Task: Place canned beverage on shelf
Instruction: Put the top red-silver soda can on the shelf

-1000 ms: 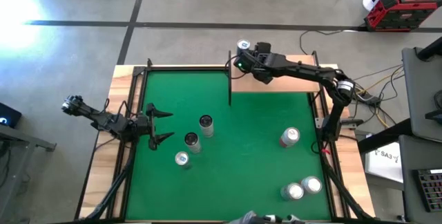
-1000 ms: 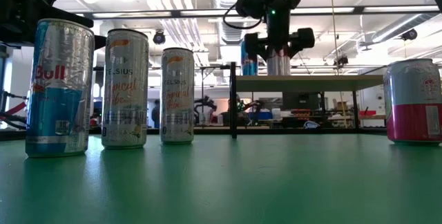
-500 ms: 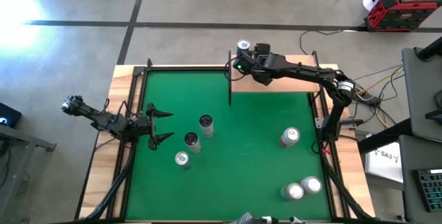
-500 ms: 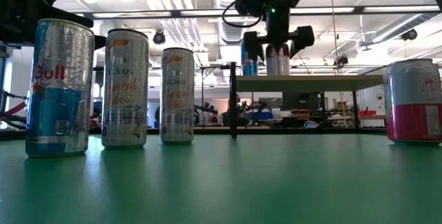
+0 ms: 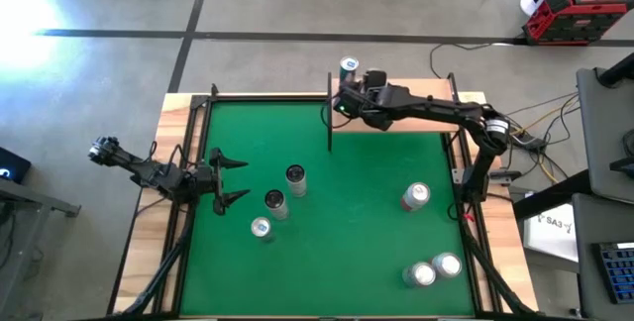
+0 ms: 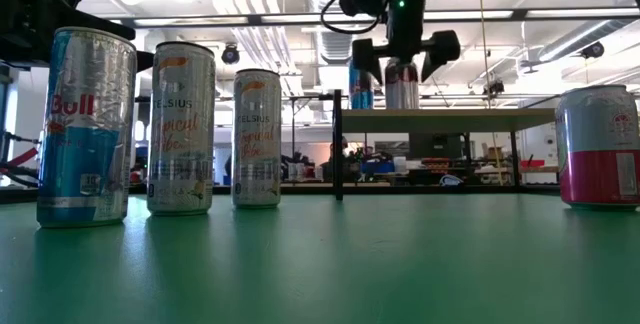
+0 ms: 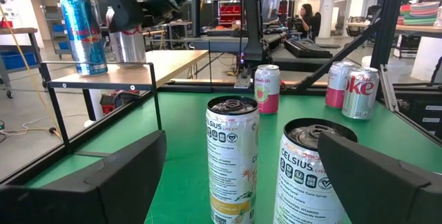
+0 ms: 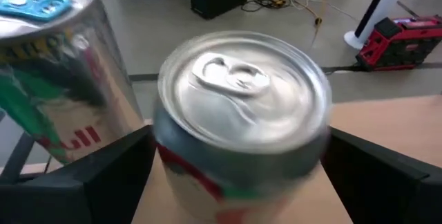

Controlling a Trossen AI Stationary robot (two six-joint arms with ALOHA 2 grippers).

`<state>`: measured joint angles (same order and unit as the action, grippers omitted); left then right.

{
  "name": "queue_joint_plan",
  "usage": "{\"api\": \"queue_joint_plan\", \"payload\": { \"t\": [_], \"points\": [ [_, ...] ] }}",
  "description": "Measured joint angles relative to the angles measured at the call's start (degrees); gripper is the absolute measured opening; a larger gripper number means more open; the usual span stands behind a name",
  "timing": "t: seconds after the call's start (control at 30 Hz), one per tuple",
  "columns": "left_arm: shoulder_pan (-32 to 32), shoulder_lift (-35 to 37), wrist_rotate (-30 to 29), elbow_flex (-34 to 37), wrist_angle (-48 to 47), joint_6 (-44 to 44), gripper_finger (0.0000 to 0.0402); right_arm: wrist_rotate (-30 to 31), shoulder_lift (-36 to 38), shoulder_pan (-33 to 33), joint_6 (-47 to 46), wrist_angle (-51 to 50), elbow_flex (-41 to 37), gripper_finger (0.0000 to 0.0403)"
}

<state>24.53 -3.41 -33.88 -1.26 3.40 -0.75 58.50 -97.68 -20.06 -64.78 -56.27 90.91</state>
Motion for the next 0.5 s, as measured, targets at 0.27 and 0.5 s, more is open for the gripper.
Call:
{"api": "queue_joint_plan", "payload": {
  "t": [0.27, 0.5],
  "points": [
    [0.00, -0.01, 0.00, 0.00, 0.00, 0.02, 0.0361, -0.01, 0.69, 3.22, -6.00, -5.97, 0.04, 0.0383],
    [0.00, 0.01, 0.01, 0.00, 0.00, 0.00, 0.0361, 0.00, 2.06, 7.19, -9.25, -8.56, 0.04, 0.0383]
  ]
}}
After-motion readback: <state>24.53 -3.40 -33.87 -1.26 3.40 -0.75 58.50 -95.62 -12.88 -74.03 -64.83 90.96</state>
